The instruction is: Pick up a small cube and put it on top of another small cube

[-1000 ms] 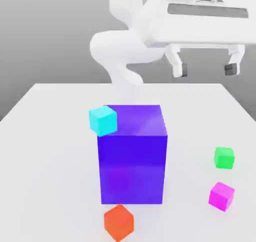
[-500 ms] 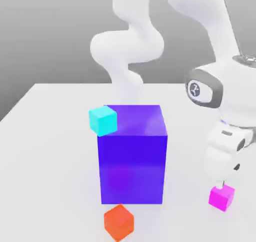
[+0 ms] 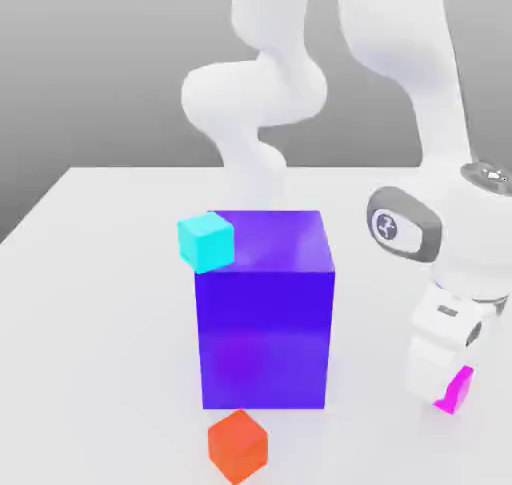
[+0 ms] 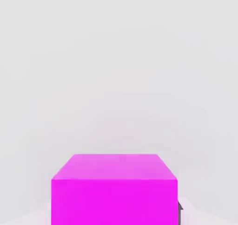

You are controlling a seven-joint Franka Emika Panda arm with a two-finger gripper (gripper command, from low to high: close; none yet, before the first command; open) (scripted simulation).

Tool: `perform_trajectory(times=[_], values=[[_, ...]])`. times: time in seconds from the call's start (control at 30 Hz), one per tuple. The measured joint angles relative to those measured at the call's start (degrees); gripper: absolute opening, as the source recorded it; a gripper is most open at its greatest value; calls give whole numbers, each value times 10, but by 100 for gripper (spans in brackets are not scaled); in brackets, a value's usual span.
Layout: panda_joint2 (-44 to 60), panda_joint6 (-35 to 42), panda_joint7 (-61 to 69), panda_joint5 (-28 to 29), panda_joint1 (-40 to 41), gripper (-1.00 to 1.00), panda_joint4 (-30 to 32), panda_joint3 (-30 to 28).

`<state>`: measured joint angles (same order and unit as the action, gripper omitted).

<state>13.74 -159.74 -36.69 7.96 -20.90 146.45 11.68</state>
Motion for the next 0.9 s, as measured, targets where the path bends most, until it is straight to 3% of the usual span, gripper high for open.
perform_trajectory(times=[0.13, 0.33, 0.63, 0.9], values=[[-83, 31, 10, -48, -33, -100, 51, 53], [-203, 62, 31, -142, -144, -100, 133, 101], [-164, 42, 86, -226, -175, -100, 135, 101], [-115, 11, 92, -232, -181, -100, 132, 96]])
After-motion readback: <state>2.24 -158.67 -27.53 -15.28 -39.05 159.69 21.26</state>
